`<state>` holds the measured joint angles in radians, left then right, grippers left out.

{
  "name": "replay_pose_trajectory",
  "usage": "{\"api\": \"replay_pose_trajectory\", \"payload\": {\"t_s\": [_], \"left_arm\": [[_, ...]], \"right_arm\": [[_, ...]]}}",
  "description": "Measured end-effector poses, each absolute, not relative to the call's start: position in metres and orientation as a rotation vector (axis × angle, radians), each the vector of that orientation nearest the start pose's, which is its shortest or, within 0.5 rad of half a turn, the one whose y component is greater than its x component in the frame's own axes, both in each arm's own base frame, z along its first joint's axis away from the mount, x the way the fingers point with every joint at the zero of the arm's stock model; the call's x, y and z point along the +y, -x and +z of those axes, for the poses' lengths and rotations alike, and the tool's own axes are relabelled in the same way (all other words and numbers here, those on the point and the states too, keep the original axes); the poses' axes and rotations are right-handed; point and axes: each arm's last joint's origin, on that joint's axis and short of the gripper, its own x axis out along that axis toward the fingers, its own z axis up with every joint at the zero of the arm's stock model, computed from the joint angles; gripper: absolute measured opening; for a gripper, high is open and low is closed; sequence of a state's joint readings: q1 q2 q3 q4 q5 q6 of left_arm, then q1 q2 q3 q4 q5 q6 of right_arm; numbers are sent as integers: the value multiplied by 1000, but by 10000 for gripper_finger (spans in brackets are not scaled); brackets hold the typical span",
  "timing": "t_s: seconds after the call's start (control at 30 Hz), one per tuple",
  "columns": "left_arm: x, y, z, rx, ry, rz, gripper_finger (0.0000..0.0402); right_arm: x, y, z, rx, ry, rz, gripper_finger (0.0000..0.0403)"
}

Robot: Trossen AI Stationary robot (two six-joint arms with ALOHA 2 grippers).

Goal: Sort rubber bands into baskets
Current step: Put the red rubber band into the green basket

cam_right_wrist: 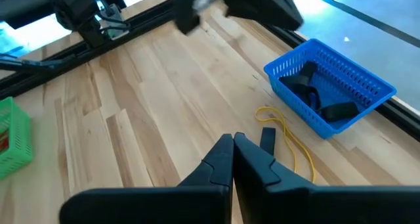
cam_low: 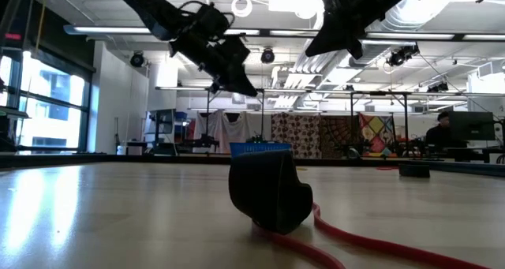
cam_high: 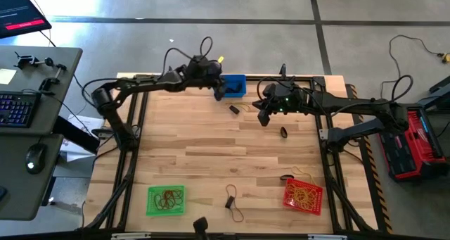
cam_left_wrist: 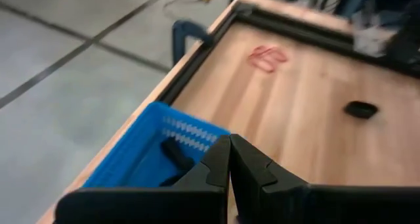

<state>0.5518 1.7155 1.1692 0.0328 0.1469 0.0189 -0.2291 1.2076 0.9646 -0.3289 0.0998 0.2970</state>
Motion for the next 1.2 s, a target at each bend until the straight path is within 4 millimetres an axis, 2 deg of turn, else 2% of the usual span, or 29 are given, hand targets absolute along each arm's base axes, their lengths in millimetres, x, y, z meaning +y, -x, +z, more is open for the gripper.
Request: {"api": "replay_pose_trajectory", "payload": {"t_s": [0.33, 0.67, 0.87, 1.2], "left_arm": [[153, -300, 241, 417, 172, 326, 0], [109, -298, 239, 309, 207, 225, 0], [98, -299, 245, 291, 211, 200, 0], [93, -298, 251, 268, 199, 152, 0]], "right_arm": [[-63, -251, 295, 558, -276, -368, 0], [-69, -249, 295, 573, -250, -312, 0], [-71, -247, 293, 600, -240, -300, 0], [-78, -255, 282, 632, -271, -327, 0]]}}
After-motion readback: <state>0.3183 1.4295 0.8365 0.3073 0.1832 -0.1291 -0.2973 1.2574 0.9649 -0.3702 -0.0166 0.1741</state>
